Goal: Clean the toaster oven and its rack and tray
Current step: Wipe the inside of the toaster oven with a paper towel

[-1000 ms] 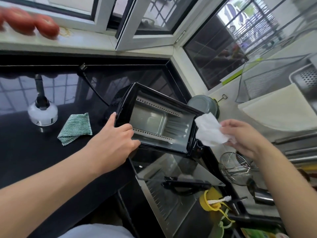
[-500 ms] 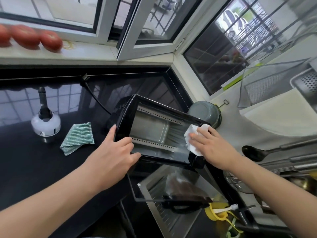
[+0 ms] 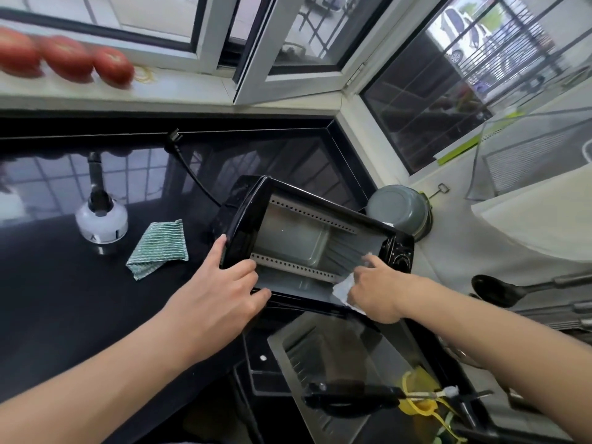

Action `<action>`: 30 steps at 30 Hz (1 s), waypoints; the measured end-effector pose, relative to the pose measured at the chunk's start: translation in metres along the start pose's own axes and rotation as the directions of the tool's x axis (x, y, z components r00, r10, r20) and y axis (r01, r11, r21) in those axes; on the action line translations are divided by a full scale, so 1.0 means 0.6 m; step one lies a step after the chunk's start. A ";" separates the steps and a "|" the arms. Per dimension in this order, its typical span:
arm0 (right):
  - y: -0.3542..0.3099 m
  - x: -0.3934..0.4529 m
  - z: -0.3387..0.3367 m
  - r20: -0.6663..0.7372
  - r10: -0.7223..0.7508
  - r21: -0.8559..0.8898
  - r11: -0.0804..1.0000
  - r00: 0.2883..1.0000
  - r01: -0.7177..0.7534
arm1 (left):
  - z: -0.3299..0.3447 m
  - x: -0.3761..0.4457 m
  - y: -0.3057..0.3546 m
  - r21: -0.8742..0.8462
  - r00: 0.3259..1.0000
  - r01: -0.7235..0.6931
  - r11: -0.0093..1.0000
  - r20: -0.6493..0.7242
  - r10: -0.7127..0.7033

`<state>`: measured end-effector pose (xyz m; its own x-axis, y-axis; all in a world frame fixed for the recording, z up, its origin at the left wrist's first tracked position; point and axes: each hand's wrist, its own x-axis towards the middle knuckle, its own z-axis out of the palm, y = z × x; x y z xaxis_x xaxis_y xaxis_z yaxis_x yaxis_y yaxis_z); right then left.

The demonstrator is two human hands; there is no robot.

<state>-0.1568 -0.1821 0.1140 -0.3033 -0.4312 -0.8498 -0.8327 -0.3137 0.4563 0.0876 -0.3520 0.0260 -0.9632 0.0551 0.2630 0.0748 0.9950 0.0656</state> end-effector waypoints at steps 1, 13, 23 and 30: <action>0.002 0.010 0.001 0.035 0.002 -0.012 1.000 0.999 -0.001 | 0.002 0.000 0.000 -0.003 1.000 0.000 1.000 0.000 0.000; 0.008 -0.045 0.040 -0.313 0.310 -0.029 0.942 0.898 -0.336 | -0.013 0.030 -0.012 -0.055 0.994 0.044 0.998 0.098 -0.038; 0.039 -0.024 -0.012 -0.046 0.160 0.102 0.983 0.986 -0.155 | -0.036 0.065 -0.030 -0.118 0.971 0.111 0.987 0.227 -0.082; 0.116 -0.029 0.018 -0.398 0.288 0.017 0.952 0.871 -0.307 | -0.076 0.110 -0.061 -0.146 0.907 0.140 0.979 0.416 -0.068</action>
<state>-0.2147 -0.1872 0.1575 -0.3194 -0.8025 -0.5039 -0.7072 -0.1520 0.6904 0.0332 -0.3884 0.0847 -0.9860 0.0168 -0.1662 -0.0242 0.9702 0.2413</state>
